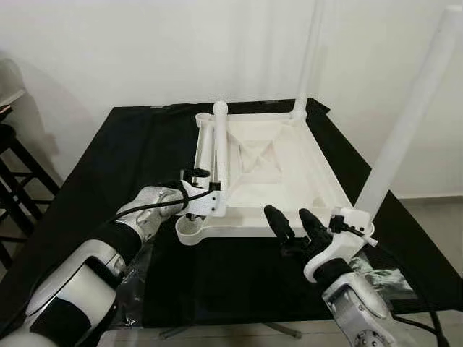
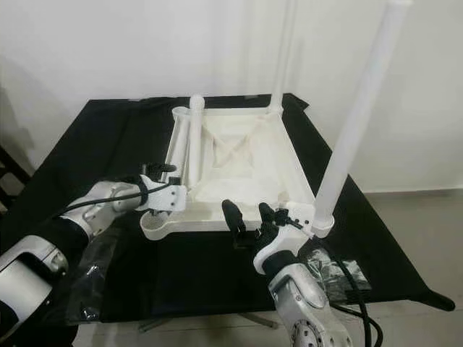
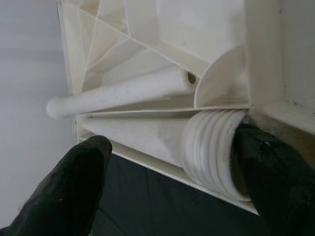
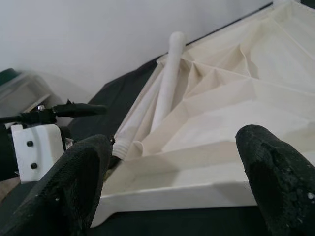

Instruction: Building children table

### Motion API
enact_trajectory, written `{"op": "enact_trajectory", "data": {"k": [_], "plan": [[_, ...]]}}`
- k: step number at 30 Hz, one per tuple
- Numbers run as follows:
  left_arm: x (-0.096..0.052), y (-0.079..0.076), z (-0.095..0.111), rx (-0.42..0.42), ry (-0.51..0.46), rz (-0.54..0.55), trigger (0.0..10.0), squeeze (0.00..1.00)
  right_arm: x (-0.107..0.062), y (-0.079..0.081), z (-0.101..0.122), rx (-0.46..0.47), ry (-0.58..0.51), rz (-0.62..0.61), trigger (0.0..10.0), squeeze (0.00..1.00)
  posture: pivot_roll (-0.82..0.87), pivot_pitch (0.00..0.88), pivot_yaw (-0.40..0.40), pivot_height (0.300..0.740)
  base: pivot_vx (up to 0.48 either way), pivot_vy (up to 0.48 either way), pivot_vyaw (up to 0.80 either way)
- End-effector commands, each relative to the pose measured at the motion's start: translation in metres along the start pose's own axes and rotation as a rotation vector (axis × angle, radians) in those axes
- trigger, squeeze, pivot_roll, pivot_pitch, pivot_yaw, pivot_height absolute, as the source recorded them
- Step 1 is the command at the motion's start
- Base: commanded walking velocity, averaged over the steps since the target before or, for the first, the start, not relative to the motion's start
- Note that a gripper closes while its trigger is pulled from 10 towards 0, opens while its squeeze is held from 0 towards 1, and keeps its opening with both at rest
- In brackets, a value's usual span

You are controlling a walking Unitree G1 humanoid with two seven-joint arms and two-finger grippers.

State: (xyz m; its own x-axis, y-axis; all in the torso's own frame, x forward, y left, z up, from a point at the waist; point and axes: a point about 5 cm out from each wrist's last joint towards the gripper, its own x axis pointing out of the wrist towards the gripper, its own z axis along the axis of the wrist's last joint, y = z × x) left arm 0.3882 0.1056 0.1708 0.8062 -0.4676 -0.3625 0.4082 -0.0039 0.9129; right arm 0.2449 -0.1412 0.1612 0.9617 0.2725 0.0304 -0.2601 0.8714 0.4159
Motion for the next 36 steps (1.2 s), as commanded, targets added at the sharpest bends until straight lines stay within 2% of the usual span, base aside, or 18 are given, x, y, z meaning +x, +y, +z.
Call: {"op": "enact_trajectory", "data": {"k": [1,6,13,24,29,30,31,33,34,36], "plan": [[-0.001,0.0,-0.01,0.025,0.053,-0.014,10.0,0.0,-0.002,0.004,0.001,0.009,-0.003,0.011,10.0,0.0,-0.18,0.086,0.034,0.74,0.0,0.0,0.0],[-0.001,0.003,-0.013,0.046,0.067,-0.006,10.0,0.0,-0.003,0.005,0.001,0.014,-0.001,0.01,10.0,0.0,-0.18,0.084,0.037,0.74,0.0,0.0,0.0],[0.0,0.0,-0.018,0.07,0.097,-0.014,10.0,0.0,-0.004,0.006,0.0,0.017,0.002,0.009,10.0,0.0,-0.17,0.081,0.038,0.74,0.0,0.0,0.0],[0.012,0.004,-0.011,-0.106,0.205,0.12,10.0,0.0,-0.004,0.006,0.0,0.016,0.005,0.005,10.0,0.0,-0.18,0.071,0.041,0.74,0.0,0.0,0.0],[0.015,0.002,-0.009,-0.103,0.227,0.126,10.0,0.0,-0.004,0.007,0.0,0.016,0.005,0.005,10.0,0.0,-0.19,0.073,0.045,0.74,0.0,0.0,0.0],[0.015,0.002,-0.009,-0.091,0.238,0.135,4.7,0.0,-0.005,0.007,0.0,0.016,0.004,0.005,10.0,0.0,-0.19,0.076,0.047,0.74,0.0,0.0,0.0],[0.015,0.003,-0.01,-0.082,0.248,0.141,2.5,0.0,-0.005,0.007,0.0,0.016,0.004,0.004,10.0,0.0,-0.19,0.076,0.047,0.74,0.0,0.0,0.0],[0.015,0.003,-0.01,-0.082,0.248,0.141,2.5,0.0,-0.005,0.007,0.0,0.016,0.004,0.004,10.0,0.0,-0.19,0.076,0.047,0.74,0.0,0.0,0.0],[0.014,0.003,-0.012,-0.086,0.255,0.15,0.0,0.0,-0.005,0.007,0.0,0.016,0.003,0.004,10.0,0.0,-0.19,0.077,0.047,0.74,0.0,0.0,0.0],[0.014,0.003,-0.013,-0.085,0.261,0.163,0.0,0.0,-0.005,0.007,0.0,0.017,0.003,0.004,10.0,0.0,-0.19,0.078,0.044,0.74,0.0,0.0,0.0]]}}
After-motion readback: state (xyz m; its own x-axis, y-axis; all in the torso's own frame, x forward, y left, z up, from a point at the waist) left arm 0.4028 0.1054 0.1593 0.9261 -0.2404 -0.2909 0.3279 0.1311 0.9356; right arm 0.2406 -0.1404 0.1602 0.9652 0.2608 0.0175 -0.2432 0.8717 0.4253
